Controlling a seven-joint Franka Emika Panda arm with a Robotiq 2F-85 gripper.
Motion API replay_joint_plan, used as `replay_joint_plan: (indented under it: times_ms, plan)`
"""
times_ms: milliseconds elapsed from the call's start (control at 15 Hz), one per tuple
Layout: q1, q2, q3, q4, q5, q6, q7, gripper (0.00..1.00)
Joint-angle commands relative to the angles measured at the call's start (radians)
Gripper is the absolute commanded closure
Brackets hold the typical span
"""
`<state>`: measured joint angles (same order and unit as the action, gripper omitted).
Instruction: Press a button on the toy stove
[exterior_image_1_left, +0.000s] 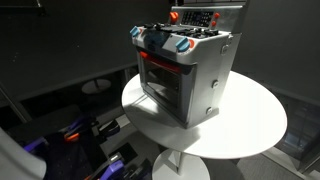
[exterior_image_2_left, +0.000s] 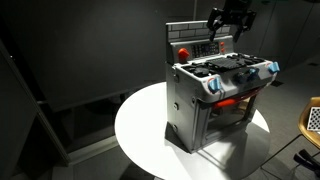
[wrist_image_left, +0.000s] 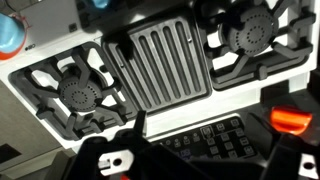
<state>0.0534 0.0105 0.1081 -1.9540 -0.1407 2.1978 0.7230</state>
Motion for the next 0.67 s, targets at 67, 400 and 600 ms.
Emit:
replay_joint_plan:
  times_ms: [67,400,600]
  plan:
    - [-0.006,0.069,-0.051,0.091,-0.042,-0.017,0.085,0.00]
    - [-0.016,0.107,-0.108,0.137,-0.036,-0.031,0.115,0.00]
    - [-0.025,0.120,-0.134,0.149,-0.033,-0.044,0.117,0.00]
